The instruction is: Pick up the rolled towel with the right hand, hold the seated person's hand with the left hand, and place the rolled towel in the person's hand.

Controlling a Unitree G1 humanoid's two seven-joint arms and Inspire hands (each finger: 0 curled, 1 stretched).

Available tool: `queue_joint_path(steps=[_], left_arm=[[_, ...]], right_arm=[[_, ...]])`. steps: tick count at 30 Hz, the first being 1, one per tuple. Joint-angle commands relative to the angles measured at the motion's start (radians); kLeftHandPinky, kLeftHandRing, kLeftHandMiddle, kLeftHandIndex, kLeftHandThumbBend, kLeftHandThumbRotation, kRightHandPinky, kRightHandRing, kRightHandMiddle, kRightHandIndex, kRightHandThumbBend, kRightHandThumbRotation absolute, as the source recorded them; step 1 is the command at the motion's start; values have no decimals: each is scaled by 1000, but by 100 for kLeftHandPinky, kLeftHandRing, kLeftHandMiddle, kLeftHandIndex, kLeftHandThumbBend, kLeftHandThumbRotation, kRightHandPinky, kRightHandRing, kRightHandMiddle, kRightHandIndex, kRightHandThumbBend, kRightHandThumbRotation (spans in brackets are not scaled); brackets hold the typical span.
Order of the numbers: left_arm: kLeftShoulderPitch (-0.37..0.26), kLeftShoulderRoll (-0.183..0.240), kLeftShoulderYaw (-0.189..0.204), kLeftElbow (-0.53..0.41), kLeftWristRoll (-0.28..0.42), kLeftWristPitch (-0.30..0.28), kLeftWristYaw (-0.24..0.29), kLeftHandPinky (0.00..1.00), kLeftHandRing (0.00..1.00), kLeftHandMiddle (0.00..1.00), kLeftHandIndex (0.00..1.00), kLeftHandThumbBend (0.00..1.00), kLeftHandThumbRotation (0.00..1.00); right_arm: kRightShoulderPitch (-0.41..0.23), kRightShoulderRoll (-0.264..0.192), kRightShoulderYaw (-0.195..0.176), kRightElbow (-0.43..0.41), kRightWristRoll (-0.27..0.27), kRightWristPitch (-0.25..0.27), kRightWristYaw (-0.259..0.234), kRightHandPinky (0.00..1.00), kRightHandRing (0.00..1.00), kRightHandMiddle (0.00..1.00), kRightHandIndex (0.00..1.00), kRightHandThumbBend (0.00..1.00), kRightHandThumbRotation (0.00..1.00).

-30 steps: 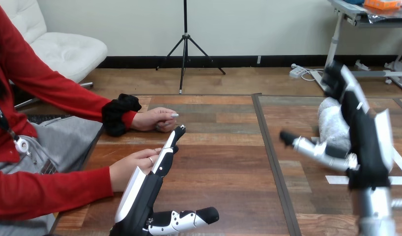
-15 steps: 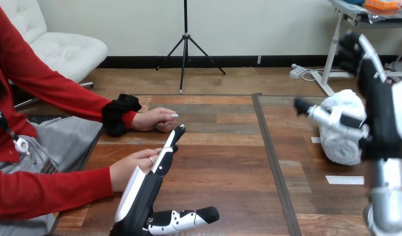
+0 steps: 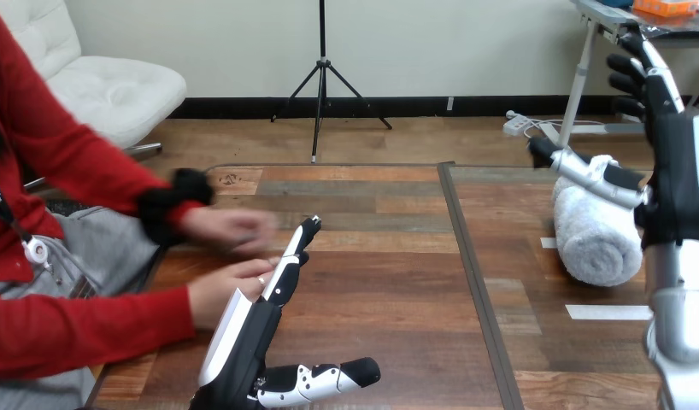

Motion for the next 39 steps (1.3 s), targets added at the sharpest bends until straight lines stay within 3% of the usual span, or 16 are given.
queue_joint_path(steps=[1,7,11,16,20,25,26,27,34,39], left_arm=[[-62,-8,14,-14,-2,-14,11,94,98,98,99,100,57],[-64,-9,14,-13,4,-14,16,94,98,98,99,100,56],[-62,-10,14,-17,8,-7,18,94,98,98,99,100,56],[-61,-12,11,-15,-4,-6,8,93,98,98,99,100,57],[-64,-14,11,-9,-4,-13,10,94,98,98,99,100,56],[-64,-14,12,-13,7,-9,17,93,98,98,99,100,57],[-62,-13,14,-17,14,-5,23,93,98,98,99,100,57],[-62,-13,14,-19,19,-2,27,93,98,98,99,100,58],[-65,-17,15,-16,26,-3,34,93,97,98,98,100,59],[-67,-20,11,-9,12,-12,22,93,98,98,98,100,58]], right_arm=[[-133,-49,-5,29,-6,83,-2,80,87,88,93,100,40],[-208,-82,9,124,-29,152,-16,79,87,89,94,100,44],[-265,-110,25,203,-52,201,-17,73,84,90,94,100,49],[-332,-131,38,305,-58,223,-15,60,74,91,94,100,51],[-399,-149,59,397,-79,278,-19,49,64,89,94,100,53],[-463,-163,74,486,-89,326,0,25,31,45,95,100,55],[-482,-167,80,513,-93,339,6,25,31,45,95,100,55],[-495,-170,84,531,-96,344,8,20,24,36,95,100,56],[-580,-185,118,645,-114,422,30,10,13,22,94,100,58],[-633,-190,140,713,-127,497,58,11,16,26,94,100,60]])
